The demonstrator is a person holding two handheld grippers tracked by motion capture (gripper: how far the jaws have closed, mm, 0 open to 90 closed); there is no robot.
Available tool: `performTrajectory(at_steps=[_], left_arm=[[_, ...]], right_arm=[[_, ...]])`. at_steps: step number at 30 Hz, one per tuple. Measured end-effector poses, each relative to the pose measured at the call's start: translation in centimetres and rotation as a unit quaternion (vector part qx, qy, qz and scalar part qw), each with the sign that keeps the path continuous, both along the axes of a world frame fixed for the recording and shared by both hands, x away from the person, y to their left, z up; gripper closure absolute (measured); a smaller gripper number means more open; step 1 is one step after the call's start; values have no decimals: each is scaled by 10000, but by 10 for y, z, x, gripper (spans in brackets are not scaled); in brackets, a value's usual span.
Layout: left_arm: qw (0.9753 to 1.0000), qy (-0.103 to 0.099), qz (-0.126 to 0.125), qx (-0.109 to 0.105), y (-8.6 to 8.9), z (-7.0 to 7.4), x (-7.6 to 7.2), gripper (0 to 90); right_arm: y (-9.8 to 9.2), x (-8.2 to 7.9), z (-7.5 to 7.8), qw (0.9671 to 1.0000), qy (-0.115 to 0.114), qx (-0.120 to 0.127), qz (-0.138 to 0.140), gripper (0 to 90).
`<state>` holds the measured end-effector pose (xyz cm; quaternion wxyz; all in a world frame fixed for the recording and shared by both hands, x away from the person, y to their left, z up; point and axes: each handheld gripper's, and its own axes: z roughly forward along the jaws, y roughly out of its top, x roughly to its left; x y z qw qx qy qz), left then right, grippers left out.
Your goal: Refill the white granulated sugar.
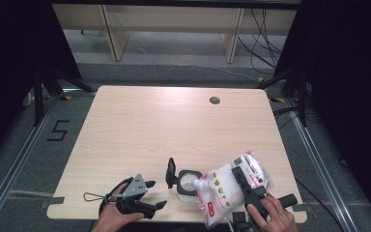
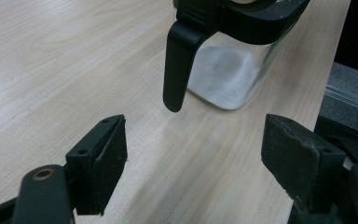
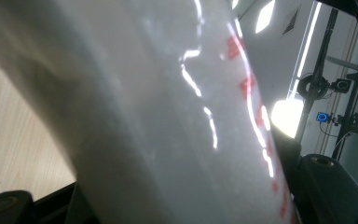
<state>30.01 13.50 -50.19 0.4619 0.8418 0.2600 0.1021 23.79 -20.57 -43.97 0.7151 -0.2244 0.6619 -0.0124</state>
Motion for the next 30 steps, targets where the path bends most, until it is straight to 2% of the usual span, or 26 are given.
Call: performTrajectory(at_steps=[1,2,3,6,7,10,14,15,16,17,18,19,23,24,26,28,29,30], left_arm=[[10000,-11,13,20,1,0,0,221],[9999,67,116,-64,0,-1,-1,221],[9999,75,112,-82,0,-1,-1,221],[9999,79,112,38,0,0,-2,221],[9997,127,151,-128,-2,-1,-3,221],[9999,70,102,-63,0,-1,-1,221],[10000,21,31,1,0,0,0,221],[10000,3,0,-4,0,0,0,221],[10000,9,0,3,0,0,0,221],[10000,-7,-1,33,0,0,0,220],[9999,106,115,-42,0,0,-2,221],[9999,86,109,-74,0,-1,-2,220],[9999,76,98,-16,1,0,-2,221],[9999,81,96,-23,0,0,-2,221],[9999,81,123,-85,-1,-1,-2,221],[9997,106,150,-146,-1,-1,-3,221],[9999,64,90,-44,0,0,-2,221],[9999,79,116,-66,0,-1,-2,221]], right_arm=[[0,0,0,10000,-1,17,6,465],[0,1,0,10000,4,56,21,465],[0,0,0,10000,-1,43,9,465],[0,0,0,10000,-1,4,4,466],[0,0,0,10000,10,7,2,466],[1,1,-2,9999,36,83,46,467],[0,0,-2,10000,33,81,46,468],[0,0,0,10000,25,15,17,468],[0,1,-1,10000,62,66,9,468],[-2,1,-3,9997,114,216,-6,468],[-1,1,0,10000,21,13,-8,469],[-1,1,-1,9999,38,98,17,469],[-1,1,-1,10000,53,39,-12,469],[-1,1,-1,9999,72,86,8,469],[0,1,-1,10000,43,32,26,470],[0,1,-2,9999,61,77,43,470],[0,1,-2,9999,58,83,40,470],[0,1,-2,9999,58,78,38,470]])
